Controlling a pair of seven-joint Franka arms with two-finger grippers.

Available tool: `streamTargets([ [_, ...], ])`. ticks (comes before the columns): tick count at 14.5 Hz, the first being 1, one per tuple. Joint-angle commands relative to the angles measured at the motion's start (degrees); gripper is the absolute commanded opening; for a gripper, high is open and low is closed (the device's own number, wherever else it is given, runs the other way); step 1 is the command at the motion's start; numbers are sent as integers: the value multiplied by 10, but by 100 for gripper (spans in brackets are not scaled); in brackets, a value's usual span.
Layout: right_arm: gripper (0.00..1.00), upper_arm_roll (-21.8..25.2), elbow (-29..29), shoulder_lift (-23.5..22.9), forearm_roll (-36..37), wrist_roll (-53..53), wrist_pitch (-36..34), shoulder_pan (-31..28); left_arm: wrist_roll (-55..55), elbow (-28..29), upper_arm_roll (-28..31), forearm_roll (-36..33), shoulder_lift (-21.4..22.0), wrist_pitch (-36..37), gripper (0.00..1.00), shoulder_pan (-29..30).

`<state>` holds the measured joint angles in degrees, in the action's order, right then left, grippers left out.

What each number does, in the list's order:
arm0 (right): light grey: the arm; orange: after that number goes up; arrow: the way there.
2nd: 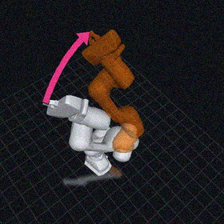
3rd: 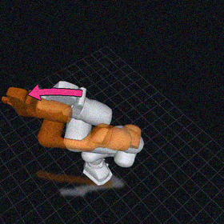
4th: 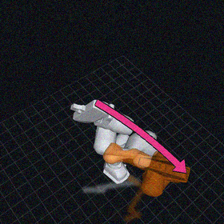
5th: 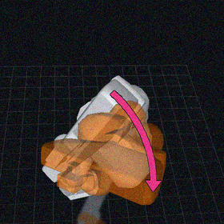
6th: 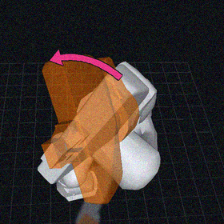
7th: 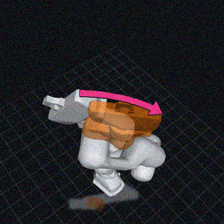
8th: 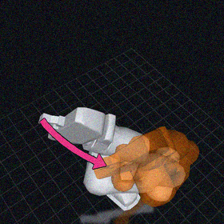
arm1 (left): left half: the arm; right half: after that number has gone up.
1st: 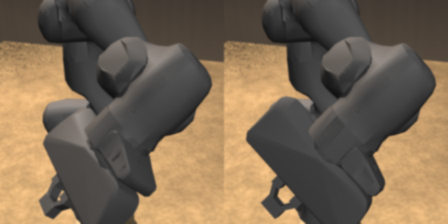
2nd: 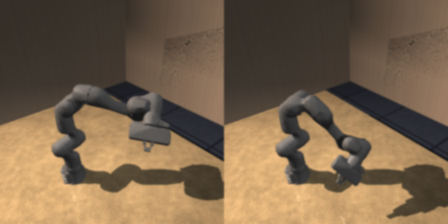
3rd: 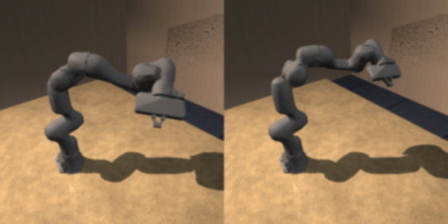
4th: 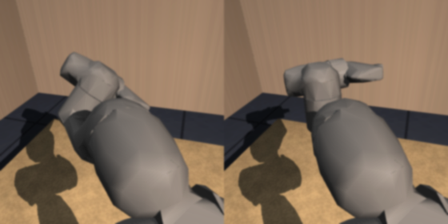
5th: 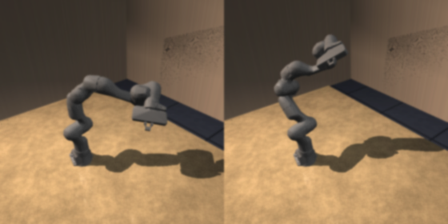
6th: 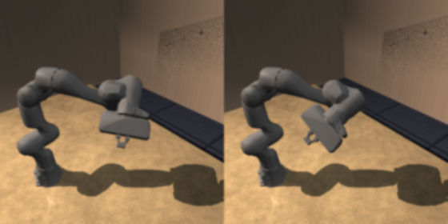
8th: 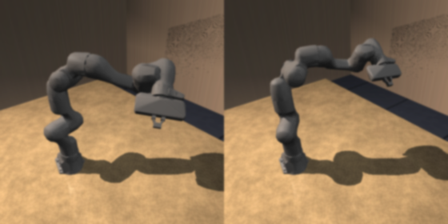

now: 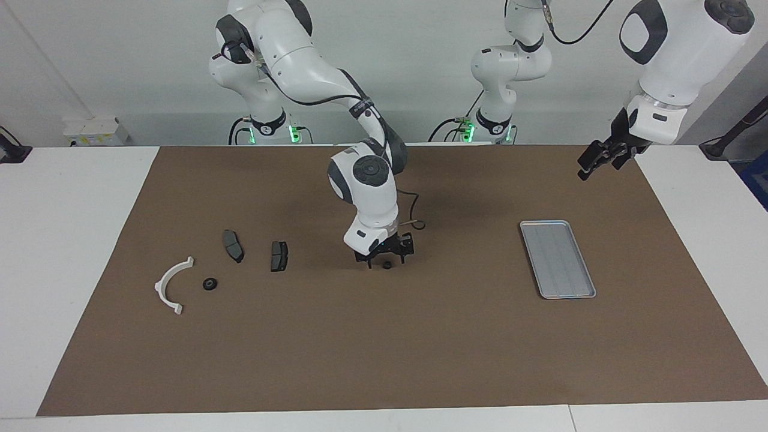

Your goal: Place bearing gear from tray to pile

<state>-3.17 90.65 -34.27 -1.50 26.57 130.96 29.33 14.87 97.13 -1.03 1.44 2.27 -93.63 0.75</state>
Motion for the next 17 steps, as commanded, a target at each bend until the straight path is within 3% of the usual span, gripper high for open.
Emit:
streamTargets([
  [1, 85, -2, -2, -8, -12, -12, 14, 4, -5, -1, -2, 8, -1, 5, 100, 6],
  [3, 84, -2, 0, -8, -12, -12, 15, 4, -5, -1, -2, 8, -1, 6, 100, 5],
  [13, 55, -2, 20, -7, -13, -27, 31, -1, -4, -1, -2, 8, 0, 6, 100, 6],
  [17, 1, -2, 20, -7, -12, -30, 25, -3, -4, -1, -2, 8, 0, 6, 100, 6],
])
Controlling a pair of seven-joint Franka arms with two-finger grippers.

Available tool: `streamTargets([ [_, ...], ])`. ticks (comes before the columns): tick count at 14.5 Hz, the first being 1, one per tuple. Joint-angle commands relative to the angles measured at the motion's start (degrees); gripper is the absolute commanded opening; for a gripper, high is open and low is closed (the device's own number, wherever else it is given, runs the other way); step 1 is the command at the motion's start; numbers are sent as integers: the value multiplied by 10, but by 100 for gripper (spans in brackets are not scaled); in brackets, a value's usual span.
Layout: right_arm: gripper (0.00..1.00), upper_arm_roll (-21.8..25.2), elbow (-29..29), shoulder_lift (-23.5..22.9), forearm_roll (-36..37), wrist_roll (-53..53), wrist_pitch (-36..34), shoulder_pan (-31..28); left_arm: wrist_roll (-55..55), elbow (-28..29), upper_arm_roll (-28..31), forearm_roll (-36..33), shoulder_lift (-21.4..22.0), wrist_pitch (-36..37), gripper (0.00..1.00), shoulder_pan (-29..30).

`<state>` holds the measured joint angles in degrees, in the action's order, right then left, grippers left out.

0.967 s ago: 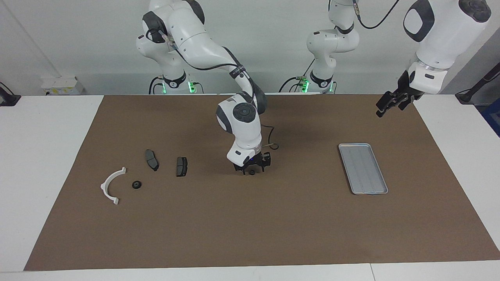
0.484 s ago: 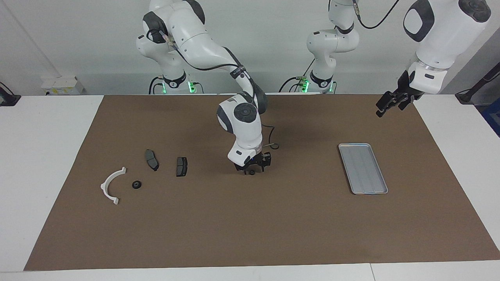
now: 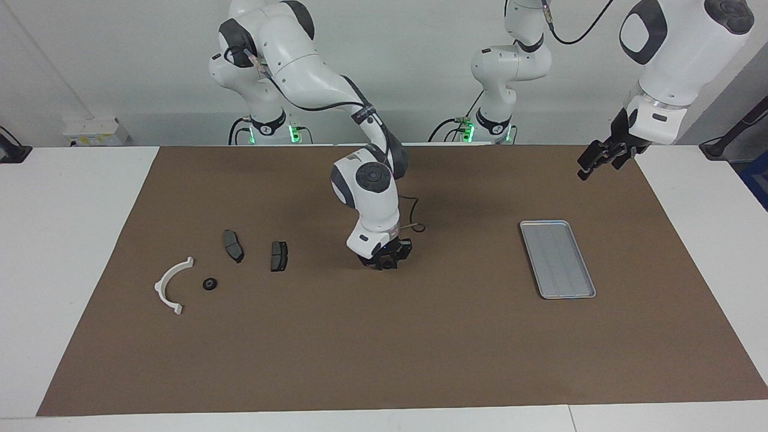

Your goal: Place bearing gear from tray to pile

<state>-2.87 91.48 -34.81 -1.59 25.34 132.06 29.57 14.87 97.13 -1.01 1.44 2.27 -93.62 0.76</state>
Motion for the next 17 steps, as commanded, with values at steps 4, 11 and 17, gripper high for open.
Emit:
streamTargets([
  [4, 0, -5, 11, -2, -11, -31, 7, -9, -4, -1, -2, 8, 0, 5, 100, 6],
  [11, 0, -4, -24, 7, -2, -140, -73, -71, -3, -1, -2, 8, 0, 5, 100, 6],
  [17, 0, -2, -21, 34, 11, -290, -115, -172, -3, -1, -2, 8, 0, 5, 100, 6],
])
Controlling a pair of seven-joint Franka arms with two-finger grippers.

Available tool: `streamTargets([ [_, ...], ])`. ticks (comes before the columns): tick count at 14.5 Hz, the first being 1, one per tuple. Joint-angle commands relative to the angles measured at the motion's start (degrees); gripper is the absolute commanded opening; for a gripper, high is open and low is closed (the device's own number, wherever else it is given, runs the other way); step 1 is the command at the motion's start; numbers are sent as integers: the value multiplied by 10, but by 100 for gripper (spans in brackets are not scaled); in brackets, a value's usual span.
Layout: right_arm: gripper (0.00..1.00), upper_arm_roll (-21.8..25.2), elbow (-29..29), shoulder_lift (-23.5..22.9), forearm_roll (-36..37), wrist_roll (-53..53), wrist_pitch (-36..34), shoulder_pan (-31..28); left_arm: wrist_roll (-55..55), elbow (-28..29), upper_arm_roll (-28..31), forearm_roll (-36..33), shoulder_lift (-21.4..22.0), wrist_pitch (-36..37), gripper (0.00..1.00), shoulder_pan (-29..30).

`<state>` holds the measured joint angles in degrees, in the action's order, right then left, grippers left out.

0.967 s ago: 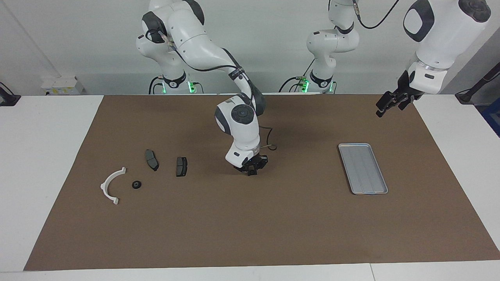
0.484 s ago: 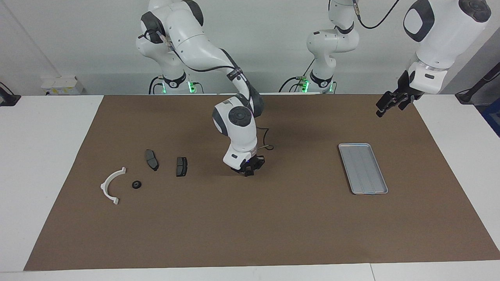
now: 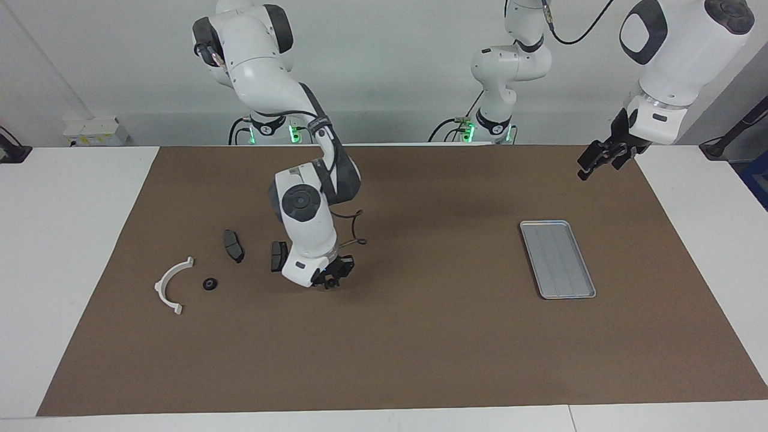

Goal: Place bearing gear from tray to pile
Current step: 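Carry the gear beside the other gear and open the right gripper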

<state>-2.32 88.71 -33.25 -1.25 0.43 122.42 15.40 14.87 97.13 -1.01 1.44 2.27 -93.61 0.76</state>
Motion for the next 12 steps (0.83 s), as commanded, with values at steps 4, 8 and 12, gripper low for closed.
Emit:
streamTargets([
  [4, 0, -8, 14, 27, 7, -88, -50, -85, -3, -1, -2, 8, 0, 5, 100, 6],
  [8, 0, -6, 38, 44, 8, -97, -69, -114, -3, -1, -2, 8, 0, 5, 100, 6],
  [12, 0, -5, 65, 58, 32, -108, -72, -145, -3, -1, -2, 8, 0, 5, 100, 6],
])
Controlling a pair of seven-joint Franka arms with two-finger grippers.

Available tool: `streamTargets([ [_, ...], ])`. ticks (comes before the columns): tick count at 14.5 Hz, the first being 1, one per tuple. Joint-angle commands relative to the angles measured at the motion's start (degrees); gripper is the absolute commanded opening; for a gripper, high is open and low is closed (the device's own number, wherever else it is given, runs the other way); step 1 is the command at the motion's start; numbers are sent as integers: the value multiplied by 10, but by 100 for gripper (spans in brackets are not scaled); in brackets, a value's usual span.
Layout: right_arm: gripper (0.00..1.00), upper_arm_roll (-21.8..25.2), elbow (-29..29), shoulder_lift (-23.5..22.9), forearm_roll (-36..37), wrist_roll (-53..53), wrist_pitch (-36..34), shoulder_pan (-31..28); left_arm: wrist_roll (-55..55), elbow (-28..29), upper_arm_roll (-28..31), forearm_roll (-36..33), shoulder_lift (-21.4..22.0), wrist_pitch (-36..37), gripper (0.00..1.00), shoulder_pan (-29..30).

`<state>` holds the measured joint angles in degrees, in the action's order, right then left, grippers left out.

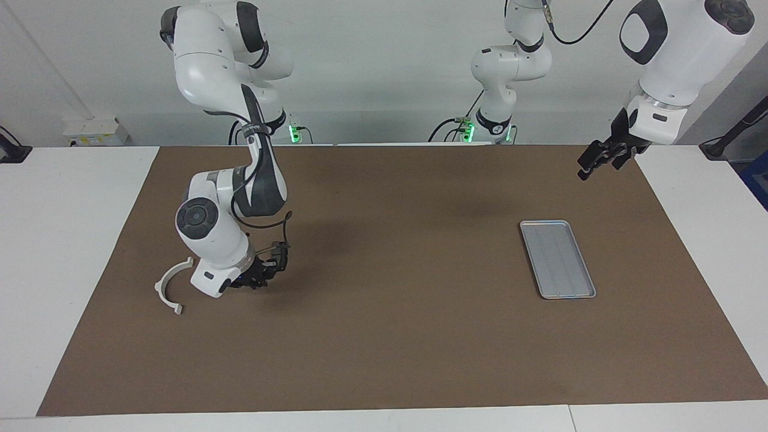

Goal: Place bearing gear from tray to pile
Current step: 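Carry the gear beside the other gear and open the right gripper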

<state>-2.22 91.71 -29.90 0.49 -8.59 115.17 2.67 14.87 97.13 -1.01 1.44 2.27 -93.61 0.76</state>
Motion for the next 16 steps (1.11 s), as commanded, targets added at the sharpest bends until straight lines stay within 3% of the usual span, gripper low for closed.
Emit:
streamTargets([
  [1, 0, -6, 43, 29, 15, -20, 2, -23, -3, -1, -2, 8, 0, 5, 100, 6],
  [6, 0, -7, 77, 38, 23, -34, 20, -41, -3, -1, -2, 8, 0, 5, 100, 6],
  [9, 0, -7, 126, 51, 23, -41, 77, -44, -3, -1, -2, 8, 0, 5, 100, 6],
  [15, 0, -7, 130, 52, 24, -42, 82, -44, -3, -1, -2, 8, 1, 5, 100, 6],
  [16, 24, -7, 130, 52, 23, -42, 82, -44, -3, -1, -2, 8, 1, 5, 100, 6],
])
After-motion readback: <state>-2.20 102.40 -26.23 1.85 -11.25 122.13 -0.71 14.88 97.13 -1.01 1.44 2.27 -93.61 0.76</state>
